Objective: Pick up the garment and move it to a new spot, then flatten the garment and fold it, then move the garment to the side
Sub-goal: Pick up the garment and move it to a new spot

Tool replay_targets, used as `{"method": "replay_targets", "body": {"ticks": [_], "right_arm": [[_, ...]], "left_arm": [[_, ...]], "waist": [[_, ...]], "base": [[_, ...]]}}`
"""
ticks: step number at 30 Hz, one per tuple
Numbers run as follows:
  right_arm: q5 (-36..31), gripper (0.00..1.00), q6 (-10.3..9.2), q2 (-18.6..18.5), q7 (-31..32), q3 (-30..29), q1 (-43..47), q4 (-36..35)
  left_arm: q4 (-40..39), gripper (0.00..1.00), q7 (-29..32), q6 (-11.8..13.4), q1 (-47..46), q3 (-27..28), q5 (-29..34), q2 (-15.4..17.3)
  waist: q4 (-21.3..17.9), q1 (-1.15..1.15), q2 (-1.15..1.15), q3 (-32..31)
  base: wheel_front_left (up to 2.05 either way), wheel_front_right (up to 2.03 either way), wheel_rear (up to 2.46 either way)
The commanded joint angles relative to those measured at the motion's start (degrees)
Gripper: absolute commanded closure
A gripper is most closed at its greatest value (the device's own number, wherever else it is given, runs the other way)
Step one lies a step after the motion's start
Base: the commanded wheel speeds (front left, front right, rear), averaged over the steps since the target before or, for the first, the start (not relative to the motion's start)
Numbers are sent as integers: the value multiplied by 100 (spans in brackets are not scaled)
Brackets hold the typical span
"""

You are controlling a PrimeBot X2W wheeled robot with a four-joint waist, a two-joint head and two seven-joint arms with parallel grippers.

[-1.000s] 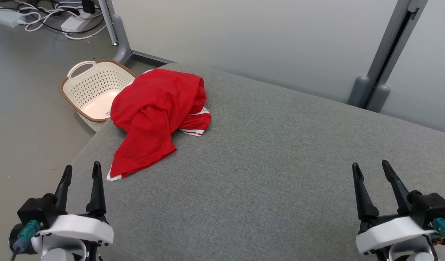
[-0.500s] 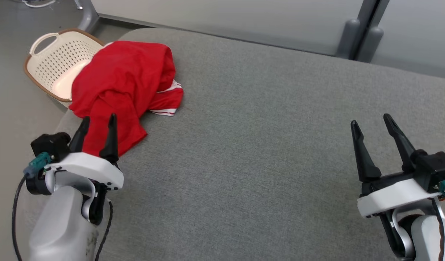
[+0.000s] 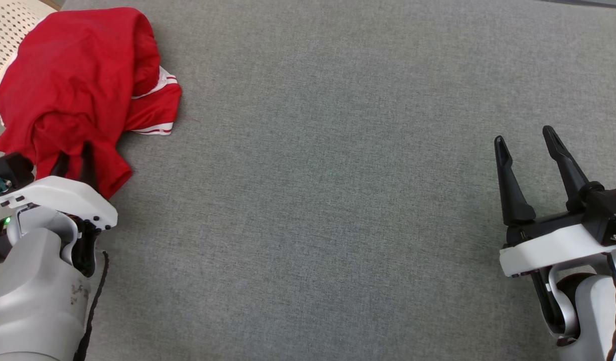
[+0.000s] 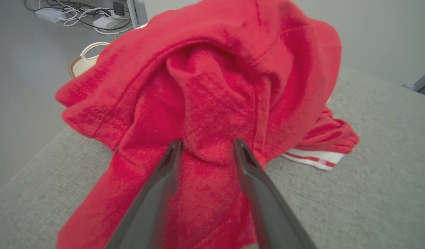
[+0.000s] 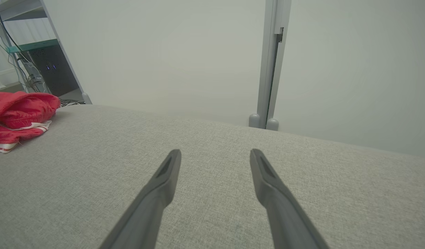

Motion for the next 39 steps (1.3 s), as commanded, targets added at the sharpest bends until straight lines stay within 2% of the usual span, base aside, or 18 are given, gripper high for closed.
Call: {"method": "replay_targets", "body": {"ticks": [1, 5, 8, 15, 22, 29, 35, 39], "right_arm": [[-19, 0, -2, -4, -55, -16, -81, 5], [7, 0, -2, 31, -117, -65, -92, 74], [44, 0, -2, 44, -154, -119, -37, 118], [53, 0, -2, 113, -292, -293, 219, 205], [199, 0, -2, 276, -395, -348, 551, 285], [244, 0, -1, 339, -400, -342, 725, 188], [262, 0, -1, 387, -399, -295, 667, 110], [267, 0, -2, 418, -425, -250, 579, 103]], "left_arm": [[41, 100, -46, -5, -91, 5, -44, 64], [17, 100, -138, -5, -141, -18, 29, 179], [-415, 100, -151, 6, -32, 103, 93, 270], [-2096, 100, -143, 118, 703, 558, 573, 236], [-3669, 100, -144, 61, 1710, 614, 1013, -98], [-4975, 100, -30, 26, 2636, -89, 1210, -504], [-5654, 100, 422, -6, 2921, -1057, 1030, -723], [-5833, 100, 587, -8, 2695, -1790, 912, -798]], "waist": [[-29, 0, 0, 31], [2, 0, 0, -54], [43, 0, 0, -190], [78, 0, 0, -754], [-69, 0, 0, -1330], [-454, 0, 0, -1505], [-1063, 0, 0, -1334], [-1619, 0, 0, -1132]], "base": [[0, 0, 0], [0, 0, 0], [0, 0, 0], [0, 0, 0], [0, 0, 0], [0, 0, 0], [0, 0, 0], [0, 0, 0]]}}
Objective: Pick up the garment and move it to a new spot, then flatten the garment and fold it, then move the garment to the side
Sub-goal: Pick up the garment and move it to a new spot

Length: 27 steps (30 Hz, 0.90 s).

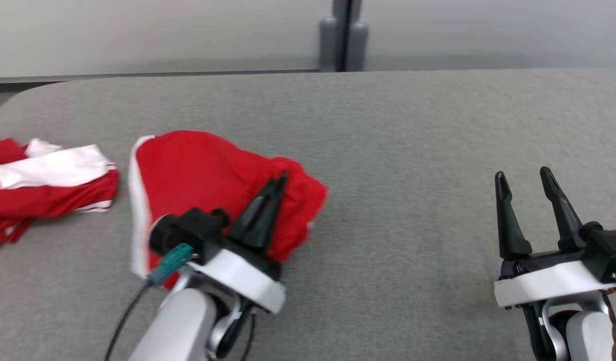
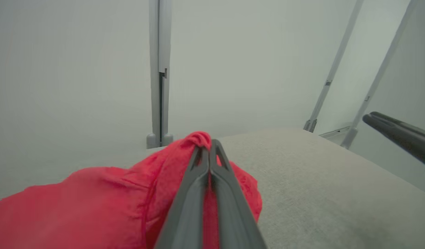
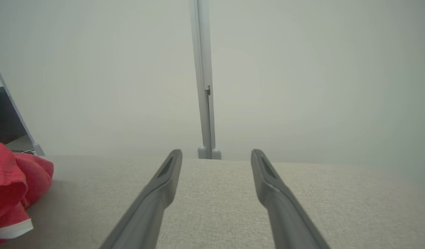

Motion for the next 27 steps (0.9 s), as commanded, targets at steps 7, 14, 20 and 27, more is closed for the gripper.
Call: {"method": "replay_targets", "body": {"ticks": [7, 14, 20, 27], "right_arm": [[96, 0, -2, 57, -196, -5, -130, 78], [227, 0, -2, 96, -438, -18, -183, 215], [430, 0, -2, 99, -646, 13, -253, 392], [388, 0, -2, 96, -703, -12, -326, 538]], "left_arm": [[-105, 100, 118, -15, -830, -1241, -237, -54], [382, 100, 171, -8, -1480, -1535, -339, -74], [1075, 0, 65, -11, -1652, -1569, -413, -5], [1067, 0, -444, 43, -1432, -1456, -535, 134]], "waist": [[-1416, 0, 0, 608], [-2077, 0, 0, 1073], [-2179, 0, 0, 1286], [-1764, 0, 0, 1078]], "base": [[0, 0, 0], [0, 0, 0], [0, 0, 0], [0, 0, 0]]}}
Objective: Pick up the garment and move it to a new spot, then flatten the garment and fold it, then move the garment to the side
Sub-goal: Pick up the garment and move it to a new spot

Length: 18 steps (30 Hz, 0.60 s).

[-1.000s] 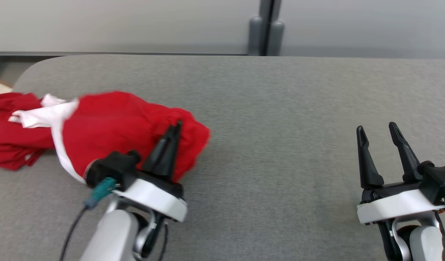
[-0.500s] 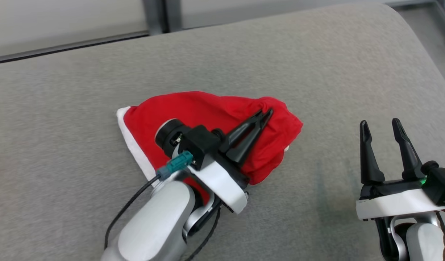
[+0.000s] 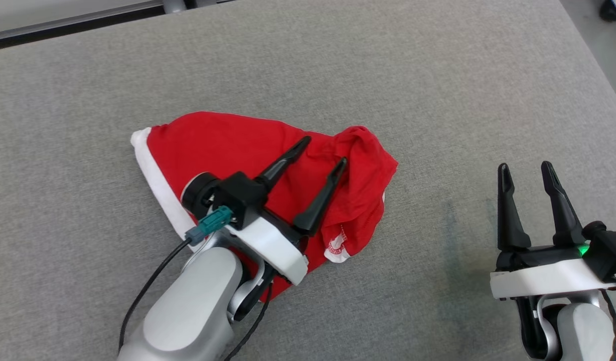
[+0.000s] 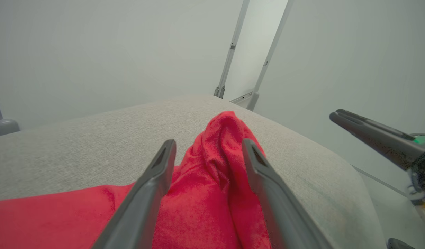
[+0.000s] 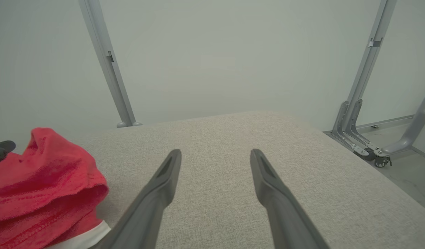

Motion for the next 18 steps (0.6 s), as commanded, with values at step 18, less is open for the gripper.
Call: {"method": "replay_targets", "body": {"ticks": [18], "right_arm": [[-360, 0, -2, -25, 459, -225, 208, -171]], "left_arm": [[-473, 0, -350, 789, 1372, 2364, -523, 848]], "waist": [[1524, 0, 0, -1024]], "base": [[0, 0, 0]]}}
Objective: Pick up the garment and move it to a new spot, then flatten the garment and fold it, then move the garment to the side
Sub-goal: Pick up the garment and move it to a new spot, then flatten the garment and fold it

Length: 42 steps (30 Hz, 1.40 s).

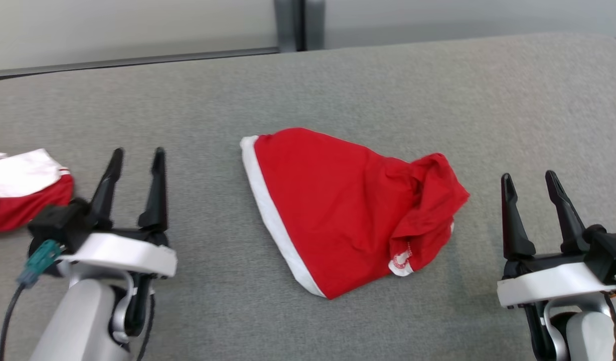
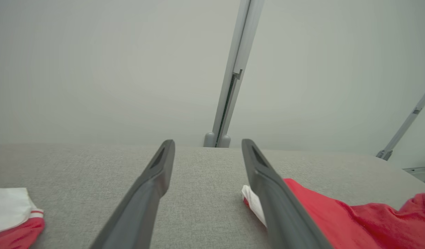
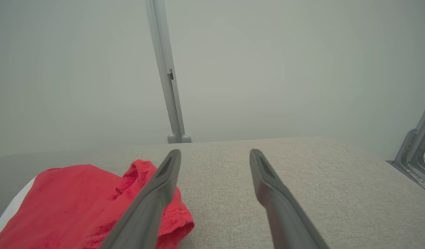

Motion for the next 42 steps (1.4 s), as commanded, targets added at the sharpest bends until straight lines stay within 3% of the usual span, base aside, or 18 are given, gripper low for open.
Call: {"method": "replay_targets", "body": {"ticks": [1, 8, 15, 23, 42], "right_arm": [[-30, 0, -2, -28, 78, -92, 129, -44], [0, 0, -2, -58, 269, -83, 408, -175], [97, 0, -2, -142, 436, -42, 797, -273], [215, 0, -2, -167, 583, -112, 1326, -396], [227, 0, -2, -113, 663, -105, 1354, -566]], "left_arm": [[-9, 0, -3, -37, 199, 219, -11, 30], [-52, 0, -2, -245, 736, 699, 93, 137], [-83, 0, -2, -365, 1198, 552, 267, 117], [-90, 0, 82, -333, 1573, 328, 345, 117], [-227, 0, 184, -304, 1464, 224, 295, 185]], "waist": [[282, 0, 0, -264], [394, 0, 0, -605], [398, 0, 0, -1004], [406, 0, 0, -1417], [500, 0, 0, -1351]], "base": [[0, 0, 0], [0, 0, 0], [0, 0, 0], [0, 0, 0], [0, 0, 0]]}}
